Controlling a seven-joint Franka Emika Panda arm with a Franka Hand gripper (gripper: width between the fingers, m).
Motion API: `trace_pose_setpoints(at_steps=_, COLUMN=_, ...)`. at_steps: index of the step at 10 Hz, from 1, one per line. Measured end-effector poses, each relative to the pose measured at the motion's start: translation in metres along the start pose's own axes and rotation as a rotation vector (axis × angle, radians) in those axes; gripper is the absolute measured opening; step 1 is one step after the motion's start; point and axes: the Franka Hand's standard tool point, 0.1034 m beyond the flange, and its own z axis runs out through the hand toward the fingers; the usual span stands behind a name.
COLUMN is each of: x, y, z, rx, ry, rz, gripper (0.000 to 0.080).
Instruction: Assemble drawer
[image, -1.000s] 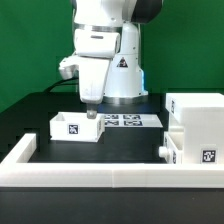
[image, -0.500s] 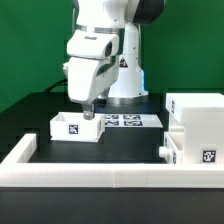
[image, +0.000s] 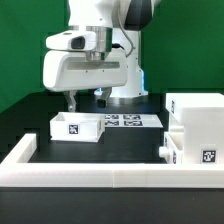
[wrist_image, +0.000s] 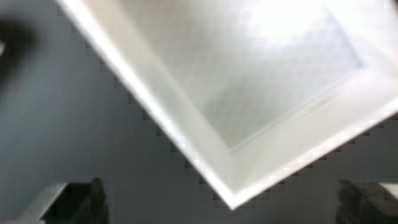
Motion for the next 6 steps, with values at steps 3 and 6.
trace_pose_setpoints(at_steps=3, x=0.003, y=-0.003, z=0.001, rx=0.016, ry=0.011, rz=0.227, gripper=0.0649)
trace_pose_setpoints(at_steps=6, x=0.008, y=-0.014, z=0.004, rx=0.028, ry=0.008, rz=0.545, gripper=0.0649)
